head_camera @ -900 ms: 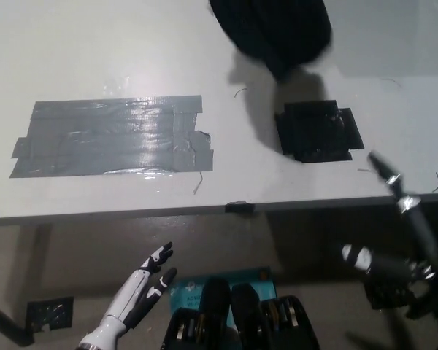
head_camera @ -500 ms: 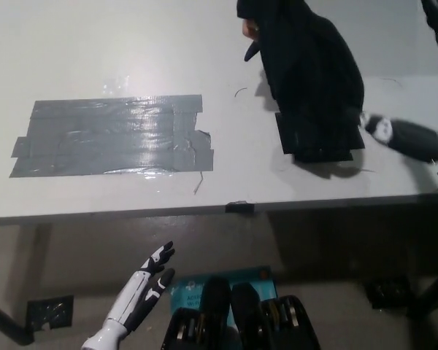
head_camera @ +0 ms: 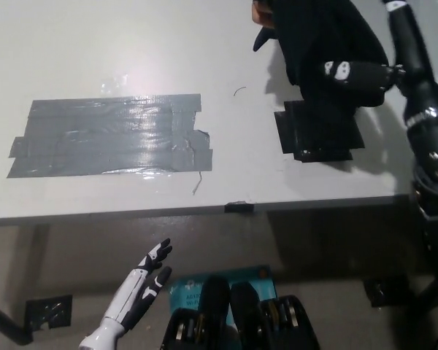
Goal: A person hands a black t-shirt to the robot and rhe robot picks it up with its right hand and places it on the black spot on the desk infron tof it
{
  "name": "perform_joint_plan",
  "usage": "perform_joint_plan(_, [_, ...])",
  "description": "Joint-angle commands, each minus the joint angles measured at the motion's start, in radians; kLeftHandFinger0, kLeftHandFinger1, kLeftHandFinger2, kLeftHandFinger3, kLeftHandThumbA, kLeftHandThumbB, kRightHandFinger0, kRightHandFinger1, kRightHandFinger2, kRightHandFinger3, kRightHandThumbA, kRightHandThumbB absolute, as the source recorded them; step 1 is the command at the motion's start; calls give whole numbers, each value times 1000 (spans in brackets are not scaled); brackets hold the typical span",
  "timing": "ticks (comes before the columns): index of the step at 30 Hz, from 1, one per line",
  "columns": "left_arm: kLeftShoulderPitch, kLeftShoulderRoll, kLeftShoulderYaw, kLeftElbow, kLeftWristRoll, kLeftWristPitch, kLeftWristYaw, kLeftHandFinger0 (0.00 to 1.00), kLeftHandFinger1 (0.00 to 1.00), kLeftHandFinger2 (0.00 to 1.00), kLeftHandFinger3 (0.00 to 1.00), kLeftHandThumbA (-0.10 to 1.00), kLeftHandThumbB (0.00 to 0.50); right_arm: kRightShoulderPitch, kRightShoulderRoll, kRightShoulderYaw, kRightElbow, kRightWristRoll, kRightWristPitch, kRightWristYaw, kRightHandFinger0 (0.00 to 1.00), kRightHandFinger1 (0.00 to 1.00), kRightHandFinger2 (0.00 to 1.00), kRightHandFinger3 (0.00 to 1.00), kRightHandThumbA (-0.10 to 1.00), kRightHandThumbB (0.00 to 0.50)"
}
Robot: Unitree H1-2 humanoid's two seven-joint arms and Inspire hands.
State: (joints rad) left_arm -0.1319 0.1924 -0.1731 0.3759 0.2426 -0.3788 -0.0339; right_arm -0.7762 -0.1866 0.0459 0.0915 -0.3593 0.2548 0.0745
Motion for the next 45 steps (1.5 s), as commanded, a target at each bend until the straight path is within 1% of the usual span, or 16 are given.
perform_joint_plan(1, [-16,4,2,-22,-6,-15,-12,1000,1000,1000,1000,1000,500,-116,-31,34,124,-37,22,1,1000,1000,1000,1000,968,500])
perform_joint_plan(8, [-28,4,-2,-34,3,-4,-16,1000,1000,1000,1000,1000,500,-265,-87,124,349,-79,21,50,1000,1000,1000,1000,825,500])
perform_joint_plan(11, [-31,5,-5,-37,7,0,-20,1000,1000,1000,1000,1000,500,-314,-90,167,440,-106,41,48,1000,1000,1000,1000,332,468])
perform_joint_plan(12, [-31,5,-6,-36,7,-3,-21,1000,1000,1000,1000,1000,500,-319,-89,179,470,-127,32,10,793,870,975,1000,194,448])
perform_joint_plan(13, [-33,8,-7,-37,10,-3,-22,1000,1000,1000,1000,1000,500,-318,-91,200,505,-161,-12,-56,485,524,572,624,-40,316])
perform_joint_plan(14, [-36,11,-8,-41,14,1,-24,1000,1000,1000,1000,1000,500,-313,-93,208,523,-178,-45,-101,56,165,331,516,-95,331])
perform_joint_plan(16, [-39,17,-10,-52,32,13,-25,1000,1000,1000,1000,1000,500,-303,-96,219,556,-198,-101,-184,2,212,534,597,-100,216])
perform_joint_plan(17, [-46,20,-10,-50,31,12,-28,1000,1000,1000,1000,1000,500,-297,-97,216,556,-198,-112,-205,30,401,835,849,-100,164])
perform_joint_plan(19, [-52,21,-8,-48,23,15,-36,1000,1000,1000,1000,1000,500,-285,-101,212,554,-199,-142,-239,91,583,927,1000,-100,156])
perform_joint_plan(21, [-53,20,-7,-51,21,21,-40,1000,1000,1000,1000,1000,500,-282,-103,206,565,-197,-168,-269,191,680,1000,1000,-100,136])
perform_joint_plan(26, [-49,14,-6,-56,39,35,-33,1000,1000,1000,1000,1000,500,-267,-107,171,546,-180,-184,-312,255,667,1000,948,-100,150])
perform_joint_plan(32, [-53,19,-3,-62,36,52,-41,1000,1000,1000,1000,1000,500,-263,-132,137,506,-176,-245,-375,34,463,896,872,-100,147])
perform_joint_plan(34, [-55,21,-4,-60,38,49,-41,1000,1000,1000,1000,1000,500,-261,-142,123,476,-179,-246,-384,0,453,904,1000,-100,122])
perform_joint_plan(39, [-63,23,-5,-56,40,52,-47,1000,1000,1000,1000,1000,500,-263,-150,63,350,-185,-220,-426,15,527,871,1000,-100,149])
perform_joint_plan(42, [-68,31,-13,-48,61,42,-44,1000,1000,1000,1000,1000,500,-263,-146,46,299,-198,-202,-431,0,433,852,857,-100,138])
perform_joint_plan(45, [-66,32,-16,-44,67,38,-41,1000,1000,1000,1000,1000,500,-237,-137,58,267,-222,-220,-440,0,459,873,994,-100,195])
